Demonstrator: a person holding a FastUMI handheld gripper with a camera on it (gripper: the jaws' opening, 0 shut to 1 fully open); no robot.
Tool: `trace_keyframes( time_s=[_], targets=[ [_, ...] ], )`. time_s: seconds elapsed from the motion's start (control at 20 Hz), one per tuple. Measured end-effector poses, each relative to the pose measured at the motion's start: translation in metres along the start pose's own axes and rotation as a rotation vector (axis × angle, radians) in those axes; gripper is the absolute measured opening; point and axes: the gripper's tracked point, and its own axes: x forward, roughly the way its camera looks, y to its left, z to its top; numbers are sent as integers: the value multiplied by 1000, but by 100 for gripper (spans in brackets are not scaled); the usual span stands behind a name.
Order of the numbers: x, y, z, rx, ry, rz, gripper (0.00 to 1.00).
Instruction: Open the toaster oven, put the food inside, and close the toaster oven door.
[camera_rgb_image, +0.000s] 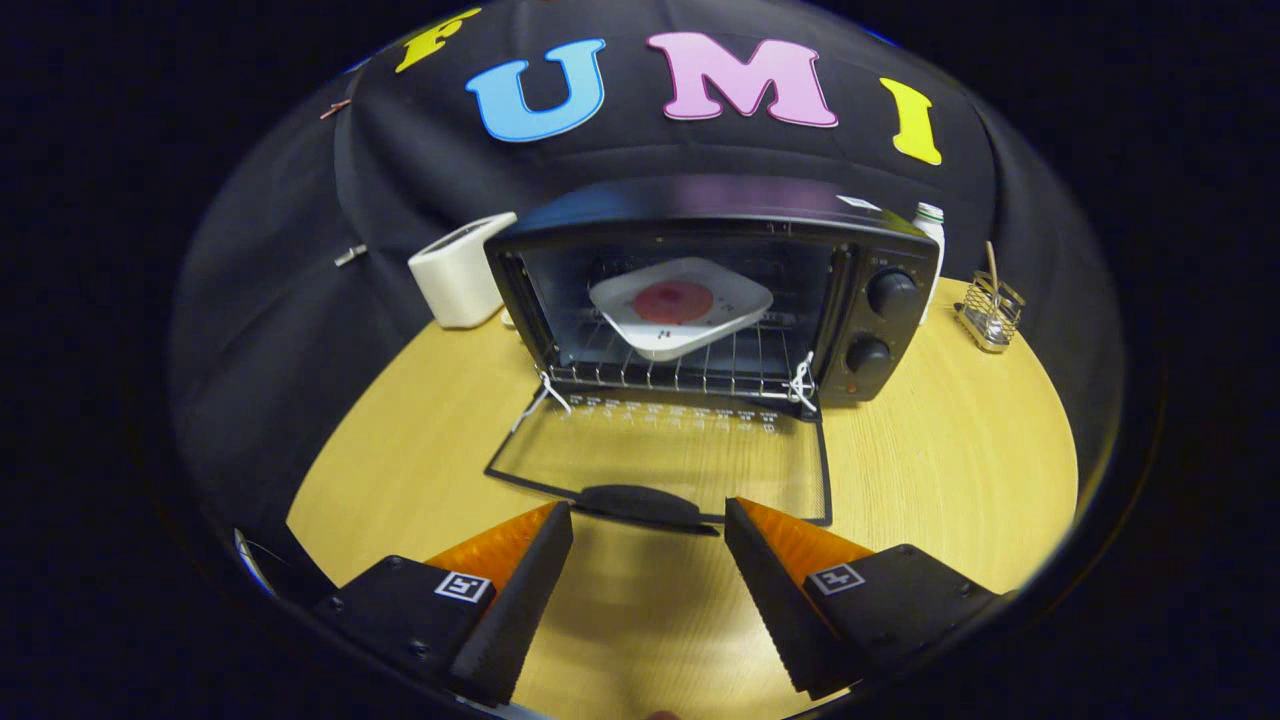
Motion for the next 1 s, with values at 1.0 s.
trace_keyframes(
  time_s=[1.0],
  targets=[
    [59,-17,-47,40,188,-162,99]
  ],
)
